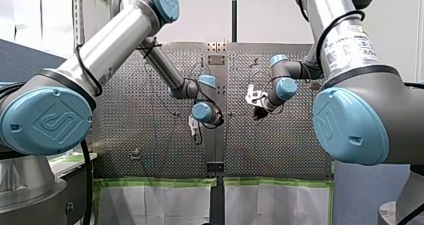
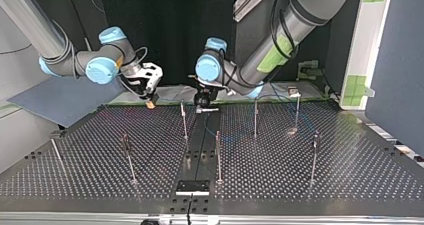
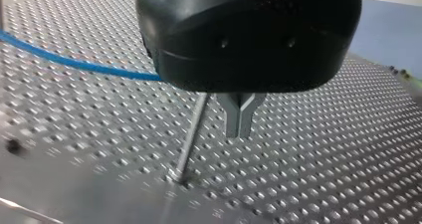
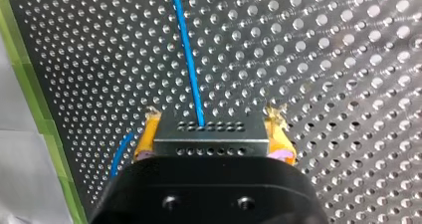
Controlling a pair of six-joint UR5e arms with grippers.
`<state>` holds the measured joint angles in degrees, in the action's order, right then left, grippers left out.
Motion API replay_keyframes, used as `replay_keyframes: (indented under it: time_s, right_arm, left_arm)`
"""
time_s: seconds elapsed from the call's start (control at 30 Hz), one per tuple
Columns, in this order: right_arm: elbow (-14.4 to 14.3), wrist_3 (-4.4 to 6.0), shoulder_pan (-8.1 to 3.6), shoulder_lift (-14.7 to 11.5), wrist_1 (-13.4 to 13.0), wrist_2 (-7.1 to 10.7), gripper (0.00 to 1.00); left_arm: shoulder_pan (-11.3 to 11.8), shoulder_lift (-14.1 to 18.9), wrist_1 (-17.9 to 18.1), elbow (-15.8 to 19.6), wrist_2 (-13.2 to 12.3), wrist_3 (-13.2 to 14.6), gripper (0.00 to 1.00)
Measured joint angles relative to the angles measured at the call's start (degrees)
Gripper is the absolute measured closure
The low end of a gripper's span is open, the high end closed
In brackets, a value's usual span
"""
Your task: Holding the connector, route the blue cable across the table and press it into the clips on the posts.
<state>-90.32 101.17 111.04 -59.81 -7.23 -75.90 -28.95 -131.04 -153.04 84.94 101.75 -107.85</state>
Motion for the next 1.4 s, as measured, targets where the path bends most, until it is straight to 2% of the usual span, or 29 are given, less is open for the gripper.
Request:
replay_keyframes:
  time_s: [0.23,0.5,0.67,0.9,0.97,1.0,1.07,1.1,1.13,1.2,1.23,1.27,1.3,1.37,1.4]
  right_arm:
    - [0.0,0.01,-1.12,0.1,-0.9,0.39,1.00]
    - [1.0,0.51,-2.24,0.3,-2.7,0.54,1.00]
    - [2.5,0.67,-2.91,1.2,-3.2,0.91,1.00]
    - [5.2,0.60,-3.70,3.5,-3.5,2.23,1.00]
    - [5.9,0.47,-3.94,4.4,-3.6,2.82,1.00]
    - [6.2,0.42,-4.02,4.7,-3.8,3.10,1.00]
    - [6.8,0.36,-4.18,5.4,-4.2,3.72,1.00]
    - [7.1,0.36,-4.24,5.7,-4.4,3.97,1.00]
    - [7.3,0.33,-4.28,6.0,-4.6,4.21,1.00]
    - [8.0,0.30,-4.38,6.8,-4.8,4.70,1.00]
    - [8.3,0.26,-4.43,7.1,-4.8,4.86,1.00]
    - [8.5,0.18,-4.51,7.3,-4.9,5.01,1.00]
    - [8.7,0.09,-4.56,7.5,-4.9,5.12,1.00]
    - [9.0,-0.13,-4.70,7.7,-5.0,5.41,1.00]
    - [9.2,-0.21,-4.74,7.8,-5.1,5.55,1.00]
  left_arm:
    - [1.2,-1.1,0.0,-3.3,-0.6,0.1,1.00]
    - [2.8,-1.1,-2.9,-6.1,-0.6,1.5,1.00]
    - [2.8,-1.1,-5.4,-6.4,-0.4,2.4,1.00]
    - [1.9,-1.1,-6.7,-6.4,0.0,2.8,1.00]
    - [1.7,-1.1,-6.9,-6.4,0.1,2.8,0.90]
    - [1.6,-1.1,-7.0,-6.4,0.1,2.8,0.90]
    - [1.4,-1.1,-7.1,-6.4,0.2,2.8,0.75]
    - [1.3,-1.1,-7.1,-6.4,0.3,2.8,0.75]
    - [1.3,-1.1,-7.2,-6.4,0.4,2.8,0.65]
    - [1.1,-1.1,-7.2,-6.4,0.7,2.8,0.62]
    - [1.1,-1.1,-7.2,-6.4,0.8,2.8,0.45]
    - [1.1,-1.1,-7.2,-6.4,1.2,2.8,0.36]
    - [1.1,-1.1,-7.3,-6.4,1.4,2.8,0.36]
    - [1.0,-1.1,-7.6,-6.4,1.8,2.9,0.04]
    - [1.0,-1.1,-7.8,-6.4,2.0,3.1,0.04]
